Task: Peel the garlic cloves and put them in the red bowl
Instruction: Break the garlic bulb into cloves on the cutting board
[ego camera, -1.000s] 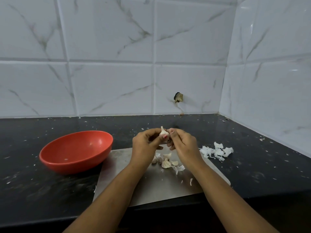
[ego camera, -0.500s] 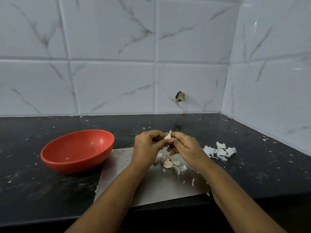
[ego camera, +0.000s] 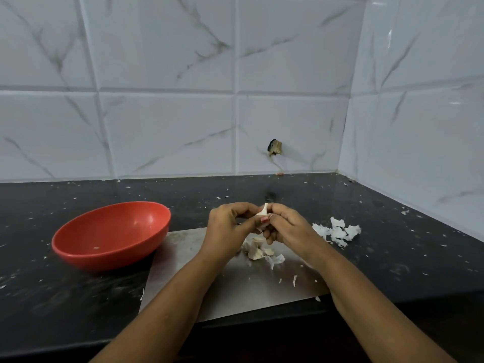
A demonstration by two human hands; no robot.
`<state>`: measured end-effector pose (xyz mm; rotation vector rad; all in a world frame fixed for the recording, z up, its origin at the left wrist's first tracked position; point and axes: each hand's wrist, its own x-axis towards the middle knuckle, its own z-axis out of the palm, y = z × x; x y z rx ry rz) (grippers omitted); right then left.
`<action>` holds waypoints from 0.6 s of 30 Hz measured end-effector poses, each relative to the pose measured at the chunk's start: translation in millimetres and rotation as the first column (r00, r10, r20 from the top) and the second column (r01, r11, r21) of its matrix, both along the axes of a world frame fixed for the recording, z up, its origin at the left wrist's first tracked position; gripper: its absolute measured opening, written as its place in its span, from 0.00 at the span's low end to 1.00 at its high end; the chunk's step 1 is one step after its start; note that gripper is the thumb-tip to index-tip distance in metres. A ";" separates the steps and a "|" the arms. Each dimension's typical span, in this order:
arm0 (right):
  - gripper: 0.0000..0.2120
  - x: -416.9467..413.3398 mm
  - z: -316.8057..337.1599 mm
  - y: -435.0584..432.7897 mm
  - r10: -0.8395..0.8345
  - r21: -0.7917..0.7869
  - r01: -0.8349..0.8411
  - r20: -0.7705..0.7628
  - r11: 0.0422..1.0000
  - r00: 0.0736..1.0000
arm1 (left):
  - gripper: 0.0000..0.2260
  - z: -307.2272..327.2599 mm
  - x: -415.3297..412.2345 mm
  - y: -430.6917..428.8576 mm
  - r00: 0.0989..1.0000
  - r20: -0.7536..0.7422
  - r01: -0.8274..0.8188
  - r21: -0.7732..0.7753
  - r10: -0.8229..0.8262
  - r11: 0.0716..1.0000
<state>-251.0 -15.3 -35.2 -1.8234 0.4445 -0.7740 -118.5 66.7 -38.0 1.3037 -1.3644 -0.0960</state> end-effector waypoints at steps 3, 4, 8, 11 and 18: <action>0.13 1.0 1.1 0.7 -0.009 0.017 0.009 0.003 1.000 1.000 | 0.06 -0.2 -1.7 0.2 0.999 0.041 -0.010 -0.007 0.011 1.000; 0.12 1.0 1.4 0.6 -0.017 0.010 0.017 0.001 1.000 1.000 | 0.05 -0.2 -2.5 0.7 0.999 0.052 -0.011 -0.012 0.012 1.000; 0.10 0.2 2.7 2.5 -0.039 0.029 0.038 0.025 0.999 0.999 | 0.05 1.3 -7.8 2.9 0.996 0.087 -0.002 -0.045 0.006 0.999; 0.12 -1.5 3.2 4.5 -0.034 0.064 0.030 0.066 0.997 0.997 | 0.06 1.9 -11.2 3.9 0.995 0.097 0.009 -0.068 -0.002 0.998; 0.11 -5.1 6.0 6.5 -0.004 0.126 -0.009 0.103 0.992 0.995 | 0.10 -0.5 -6.7 3.2 0.998 0.053 0.033 -0.051 -0.030 0.998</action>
